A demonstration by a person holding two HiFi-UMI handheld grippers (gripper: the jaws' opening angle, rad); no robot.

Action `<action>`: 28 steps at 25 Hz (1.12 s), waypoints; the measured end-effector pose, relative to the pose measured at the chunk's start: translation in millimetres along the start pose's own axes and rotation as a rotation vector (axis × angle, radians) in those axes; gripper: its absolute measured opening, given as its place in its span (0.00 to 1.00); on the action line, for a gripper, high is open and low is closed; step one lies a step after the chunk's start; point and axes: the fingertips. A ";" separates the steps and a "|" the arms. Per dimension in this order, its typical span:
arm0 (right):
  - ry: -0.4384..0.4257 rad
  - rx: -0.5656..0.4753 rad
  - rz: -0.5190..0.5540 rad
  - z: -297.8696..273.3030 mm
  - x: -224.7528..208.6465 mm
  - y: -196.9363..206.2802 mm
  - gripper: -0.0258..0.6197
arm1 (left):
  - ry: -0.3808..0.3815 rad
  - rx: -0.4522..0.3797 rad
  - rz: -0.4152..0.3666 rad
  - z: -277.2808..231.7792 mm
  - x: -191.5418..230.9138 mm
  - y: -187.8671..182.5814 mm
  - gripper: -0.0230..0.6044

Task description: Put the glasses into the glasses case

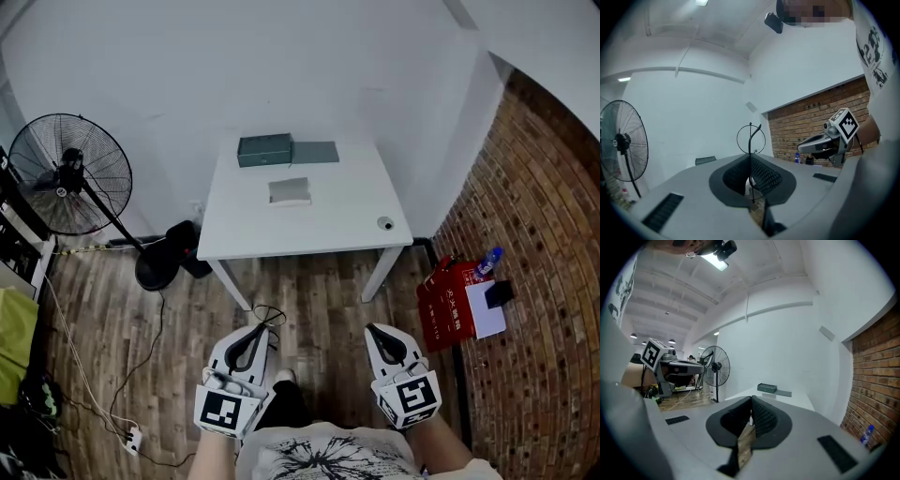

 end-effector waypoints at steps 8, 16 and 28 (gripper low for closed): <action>0.008 0.041 0.038 -105.9 -29.3 -13.9 0.06 | 0.009 -0.013 -0.005 -79.4 73.3 26.1 0.06; 0.029 0.056 0.066 -263.3 -81.0 -53.1 0.06 | 0.006 -0.053 0.011 -210.4 192.7 49.9 0.06; 0.056 0.096 0.043 -426.0 -148.5 -78.9 0.06 | 0.081 0.039 -0.001 -356.6 284.3 105.1 0.06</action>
Point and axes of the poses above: the fingertips, and each gripper's own axes: z backward along the fingers, x to its left, y out of its underside, and after that the axes turned 11 degrees about -z, right-handed
